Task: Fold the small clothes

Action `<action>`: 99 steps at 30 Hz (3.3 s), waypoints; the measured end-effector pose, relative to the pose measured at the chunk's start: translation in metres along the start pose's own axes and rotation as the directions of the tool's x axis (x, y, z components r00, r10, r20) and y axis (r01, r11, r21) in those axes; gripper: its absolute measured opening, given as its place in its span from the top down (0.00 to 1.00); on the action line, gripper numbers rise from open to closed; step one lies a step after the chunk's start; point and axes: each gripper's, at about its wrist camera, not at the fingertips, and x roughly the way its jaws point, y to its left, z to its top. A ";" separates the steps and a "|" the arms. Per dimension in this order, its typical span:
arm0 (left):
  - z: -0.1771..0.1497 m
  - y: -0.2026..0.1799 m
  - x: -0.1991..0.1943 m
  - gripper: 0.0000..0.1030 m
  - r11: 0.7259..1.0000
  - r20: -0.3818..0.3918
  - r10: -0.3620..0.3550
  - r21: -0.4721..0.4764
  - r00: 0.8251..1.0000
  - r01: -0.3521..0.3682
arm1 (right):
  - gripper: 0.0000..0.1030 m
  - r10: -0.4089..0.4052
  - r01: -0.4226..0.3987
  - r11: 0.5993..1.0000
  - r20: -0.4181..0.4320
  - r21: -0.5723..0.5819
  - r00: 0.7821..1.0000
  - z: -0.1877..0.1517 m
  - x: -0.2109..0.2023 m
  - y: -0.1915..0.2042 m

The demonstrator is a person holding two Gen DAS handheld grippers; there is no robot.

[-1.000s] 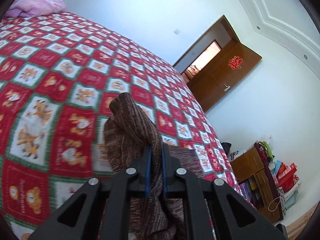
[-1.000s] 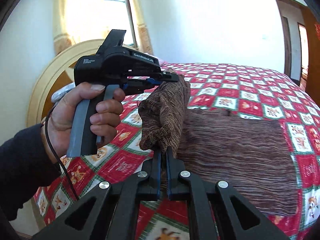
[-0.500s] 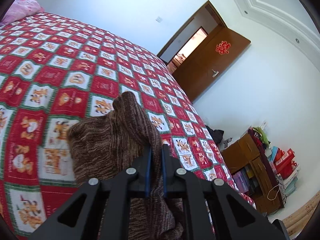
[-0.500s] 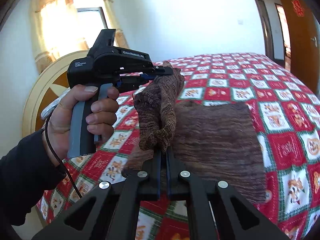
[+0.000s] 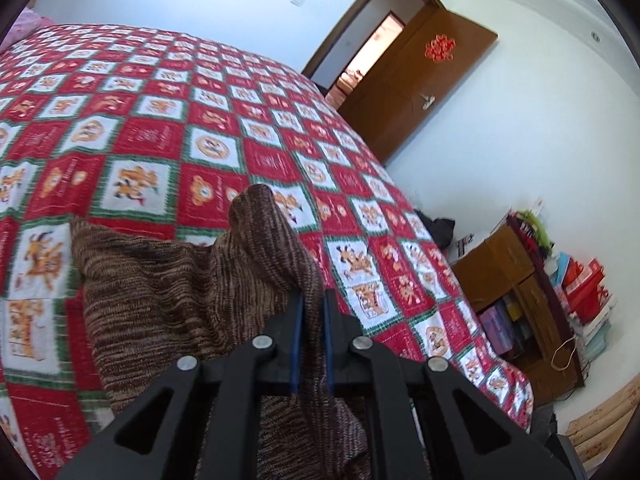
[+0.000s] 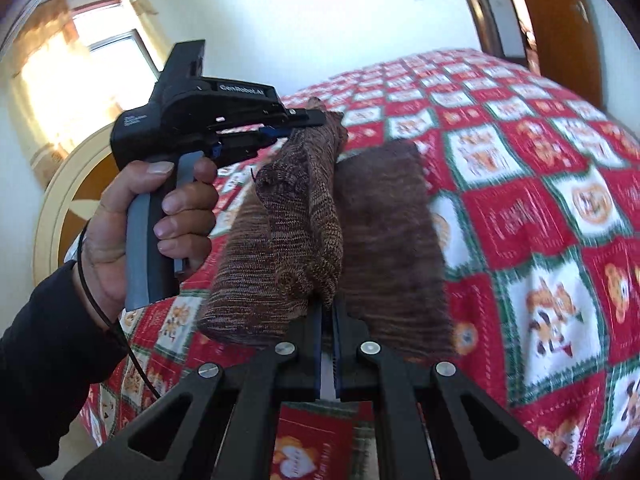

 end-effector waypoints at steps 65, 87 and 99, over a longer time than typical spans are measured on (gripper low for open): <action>-0.140 0.059 -0.068 0.10 0.954 0.134 0.283 0.064 0.950 -0.293 | 0.45 -0.140 0.114 0.965 -0.099 -0.235 0.985 0.129 0.121 -0.004; -0.141 0.053 -0.062 0.04 0.932 0.114 0.330 0.117 0.937 -0.342 | 0.65 -0.121 0.140 0.983 -0.154 0.118 0.981 0.176 0.144 -0.078; -0.140 0.051 -0.058 0.00 0.925 0.102 0.343 0.137 0.934 -0.355 | 0.65 -0.325 0.319 0.945 -0.126 -0.071 0.937 0.186 0.162 -0.073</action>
